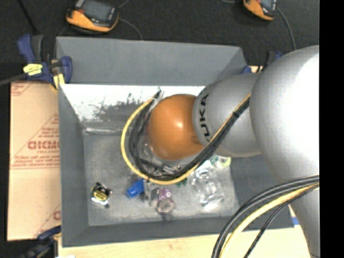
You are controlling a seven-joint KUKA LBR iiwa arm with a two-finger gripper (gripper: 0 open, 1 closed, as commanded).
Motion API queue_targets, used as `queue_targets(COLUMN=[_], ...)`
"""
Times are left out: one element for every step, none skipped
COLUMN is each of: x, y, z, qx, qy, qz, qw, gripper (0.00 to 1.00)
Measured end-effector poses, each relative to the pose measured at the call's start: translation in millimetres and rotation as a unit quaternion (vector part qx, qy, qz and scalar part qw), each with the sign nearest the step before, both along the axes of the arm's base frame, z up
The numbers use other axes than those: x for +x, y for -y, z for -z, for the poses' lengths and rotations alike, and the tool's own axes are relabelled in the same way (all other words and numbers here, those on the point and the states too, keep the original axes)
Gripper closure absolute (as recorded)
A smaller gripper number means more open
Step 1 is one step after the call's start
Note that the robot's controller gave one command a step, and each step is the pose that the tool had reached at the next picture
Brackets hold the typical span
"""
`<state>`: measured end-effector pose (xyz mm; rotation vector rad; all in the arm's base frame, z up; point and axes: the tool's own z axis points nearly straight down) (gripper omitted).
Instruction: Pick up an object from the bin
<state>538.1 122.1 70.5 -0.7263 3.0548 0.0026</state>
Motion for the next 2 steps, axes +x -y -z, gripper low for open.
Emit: queue_targets(x=[-1.9,18.2], y=[-24,-22], z=[-124,-251], qx=[0.000,0.000], qy=[0.0052,0.0064], qz=[-0.015,-0.059], qw=[0.9999,0.9982], gripper=[1.00,1.00])
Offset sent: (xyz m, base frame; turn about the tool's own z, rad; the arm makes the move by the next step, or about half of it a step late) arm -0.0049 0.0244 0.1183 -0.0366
